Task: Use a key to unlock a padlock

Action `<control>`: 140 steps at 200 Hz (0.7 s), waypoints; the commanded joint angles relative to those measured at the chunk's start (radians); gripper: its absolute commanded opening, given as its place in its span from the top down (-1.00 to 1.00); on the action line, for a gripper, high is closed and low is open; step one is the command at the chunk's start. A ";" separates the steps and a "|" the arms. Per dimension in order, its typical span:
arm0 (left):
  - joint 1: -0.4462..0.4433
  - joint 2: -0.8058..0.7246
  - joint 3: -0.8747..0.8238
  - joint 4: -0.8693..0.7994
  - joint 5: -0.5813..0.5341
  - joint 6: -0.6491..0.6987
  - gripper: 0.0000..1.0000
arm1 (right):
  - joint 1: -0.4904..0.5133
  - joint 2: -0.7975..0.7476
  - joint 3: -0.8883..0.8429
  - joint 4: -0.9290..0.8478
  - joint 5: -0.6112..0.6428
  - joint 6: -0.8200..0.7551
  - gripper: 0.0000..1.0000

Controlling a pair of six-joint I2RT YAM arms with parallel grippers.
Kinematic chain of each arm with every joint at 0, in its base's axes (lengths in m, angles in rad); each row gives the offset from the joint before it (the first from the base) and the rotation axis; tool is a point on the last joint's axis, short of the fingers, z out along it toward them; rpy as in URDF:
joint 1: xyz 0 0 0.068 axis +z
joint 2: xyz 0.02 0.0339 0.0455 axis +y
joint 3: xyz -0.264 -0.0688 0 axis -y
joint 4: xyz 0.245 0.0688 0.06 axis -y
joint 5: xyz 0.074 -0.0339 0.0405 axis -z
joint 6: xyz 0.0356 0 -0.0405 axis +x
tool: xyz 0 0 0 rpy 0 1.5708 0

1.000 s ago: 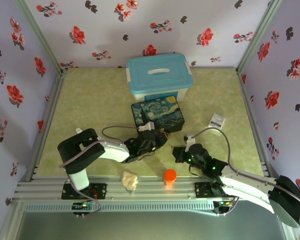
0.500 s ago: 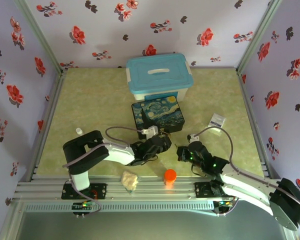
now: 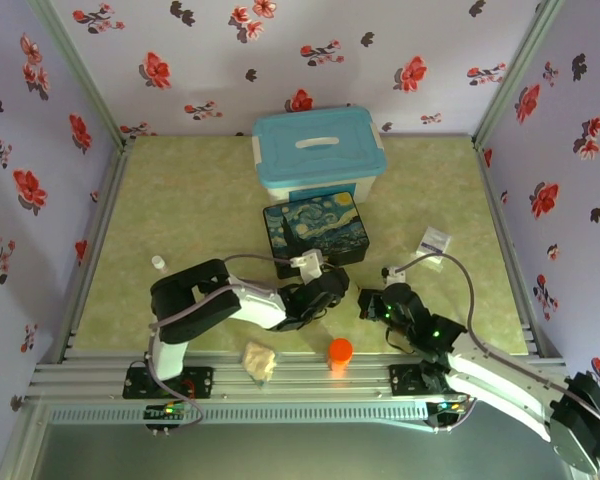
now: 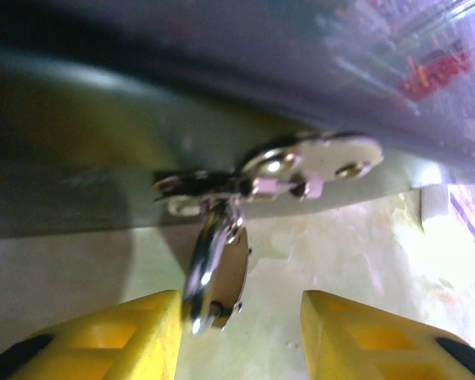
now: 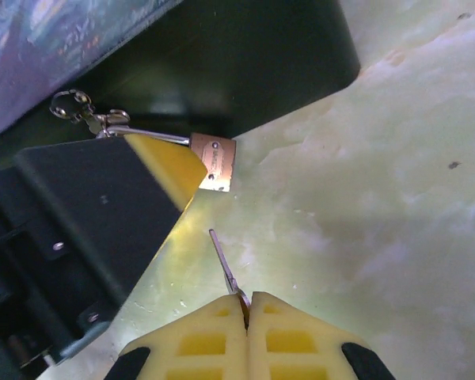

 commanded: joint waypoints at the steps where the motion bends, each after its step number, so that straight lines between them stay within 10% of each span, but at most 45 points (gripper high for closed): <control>1: 0.016 0.084 0.031 -0.102 -0.045 0.009 0.14 | -0.007 -0.052 -0.007 -0.037 0.054 0.013 1.00; 140: 0.032 0.057 0.076 -0.210 0.017 0.110 0.88 | -0.037 0.098 -0.076 0.215 -0.039 0.120 1.00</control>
